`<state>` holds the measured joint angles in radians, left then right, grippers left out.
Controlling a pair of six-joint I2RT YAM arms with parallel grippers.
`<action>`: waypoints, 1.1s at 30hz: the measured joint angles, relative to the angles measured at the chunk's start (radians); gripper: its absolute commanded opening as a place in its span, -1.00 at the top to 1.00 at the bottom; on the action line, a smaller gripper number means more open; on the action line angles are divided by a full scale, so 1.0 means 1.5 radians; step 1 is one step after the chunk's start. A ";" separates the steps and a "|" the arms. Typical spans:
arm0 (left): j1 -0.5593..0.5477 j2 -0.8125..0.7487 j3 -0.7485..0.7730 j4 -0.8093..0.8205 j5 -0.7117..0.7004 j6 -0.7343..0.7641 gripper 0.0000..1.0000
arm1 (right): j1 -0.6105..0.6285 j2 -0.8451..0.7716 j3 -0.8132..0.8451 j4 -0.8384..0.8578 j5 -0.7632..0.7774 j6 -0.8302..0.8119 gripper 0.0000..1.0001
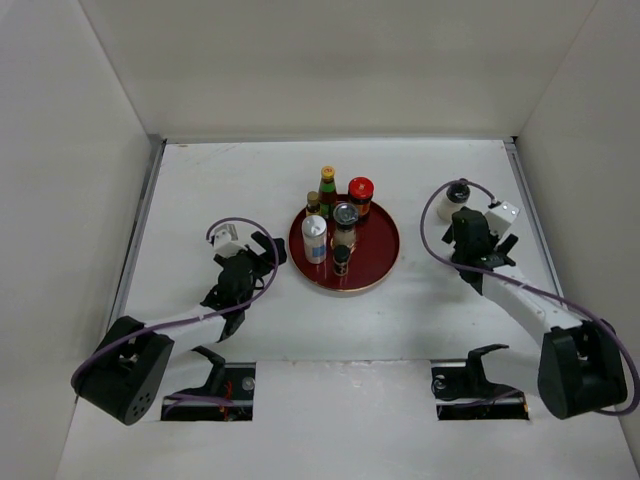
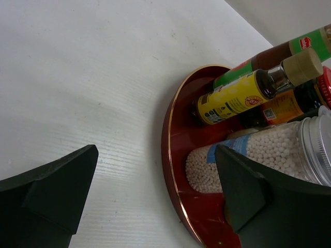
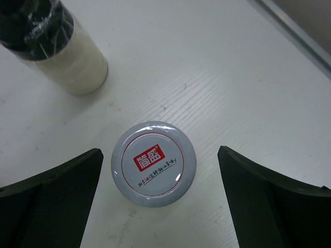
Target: Organize the condiment bottles
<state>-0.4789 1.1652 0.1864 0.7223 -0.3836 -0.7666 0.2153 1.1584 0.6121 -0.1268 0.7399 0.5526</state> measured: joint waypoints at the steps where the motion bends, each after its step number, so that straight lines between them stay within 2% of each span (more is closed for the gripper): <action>1: 0.000 0.000 0.000 0.000 0.001 0.000 -1.00 | -0.001 0.015 0.000 0.002 -0.010 -0.001 -1.00; 4: 0.000 0.005 0.001 0.000 0.003 0.000 -1.00 | -0.007 0.050 0.000 0.015 -0.036 -0.001 -1.00; 7: 0.000 0.011 0.004 0.000 0.007 0.000 -1.00 | -0.013 0.086 0.001 0.030 -0.050 -0.003 -0.45; 9: 0.000 0.011 0.004 0.001 0.009 0.000 -1.00 | -0.017 0.105 0.001 0.040 -0.050 -0.002 -0.16; 12: 0.000 0.011 0.004 0.001 0.011 -0.001 -1.00 | -0.010 0.105 0.001 0.053 -0.048 -0.005 0.02; 15: 0.000 0.011 0.004 0.001 0.013 -0.001 -1.00 | 0.033 0.082 -0.002 0.049 -0.030 -0.016 0.02; 21: 0.000 0.019 0.004 0.005 0.016 -0.002 -1.00 | 0.177 0.044 0.042 0.063 -0.025 -0.053 -0.01; 26: 0.001 0.019 0.004 0.005 0.018 -0.004 -1.00 | 0.235 0.137 0.128 0.131 -0.070 -0.063 -0.03; 33: 0.001 0.014 0.004 0.006 0.018 -0.005 -1.00 | 0.266 0.305 0.213 0.168 -0.118 -0.074 -0.12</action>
<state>-0.4778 1.1858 0.1925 0.7311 -0.3561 -0.7738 0.6136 1.6165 0.9321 0.1249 0.5629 0.4419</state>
